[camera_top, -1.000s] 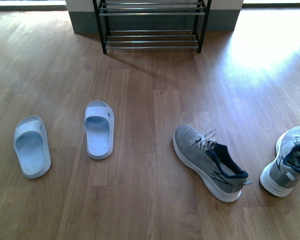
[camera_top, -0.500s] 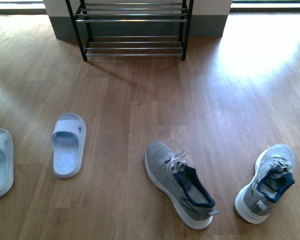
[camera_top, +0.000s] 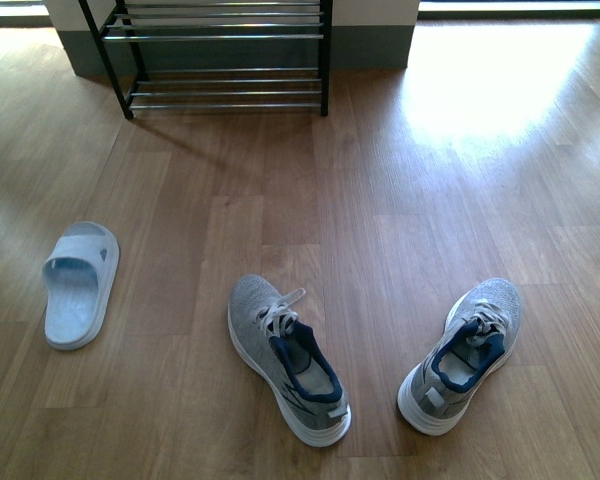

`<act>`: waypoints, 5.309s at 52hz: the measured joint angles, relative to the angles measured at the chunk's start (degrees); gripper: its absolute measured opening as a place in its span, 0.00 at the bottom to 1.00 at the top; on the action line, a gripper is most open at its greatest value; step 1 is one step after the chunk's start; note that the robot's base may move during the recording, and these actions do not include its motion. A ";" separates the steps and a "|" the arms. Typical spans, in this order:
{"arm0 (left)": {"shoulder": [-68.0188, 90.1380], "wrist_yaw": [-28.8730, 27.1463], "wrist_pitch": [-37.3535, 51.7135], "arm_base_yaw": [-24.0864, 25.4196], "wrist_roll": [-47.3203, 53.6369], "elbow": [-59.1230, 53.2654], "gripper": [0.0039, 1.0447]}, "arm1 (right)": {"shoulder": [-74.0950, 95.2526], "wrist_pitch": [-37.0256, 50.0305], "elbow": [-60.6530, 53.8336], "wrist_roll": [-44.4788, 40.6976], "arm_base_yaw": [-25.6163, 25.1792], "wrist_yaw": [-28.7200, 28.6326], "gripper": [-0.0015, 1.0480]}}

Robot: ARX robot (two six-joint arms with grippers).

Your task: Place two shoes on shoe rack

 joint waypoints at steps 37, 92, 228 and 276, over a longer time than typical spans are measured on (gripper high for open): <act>0.00 -0.02 0.00 0.00 0.00 0.00 0.91 | 0.00 0.00 0.00 0.00 0.00 -0.02 0.91; 63.80 -9.64 29.62 -6.43 -29.66 15.12 0.91 | 0.00 0.00 0.00 0.00 0.00 -0.13 0.91; 166.48 10.25 -7.13 -22.12 -31.26 96.24 0.02 | 0.00 0.00 0.00 0.00 0.00 -0.11 0.91; 86.86 -37.13 52.59 -24.17 3.17 24.41 0.02 | 0.00 0.00 0.00 0.00 0.00 -0.11 0.91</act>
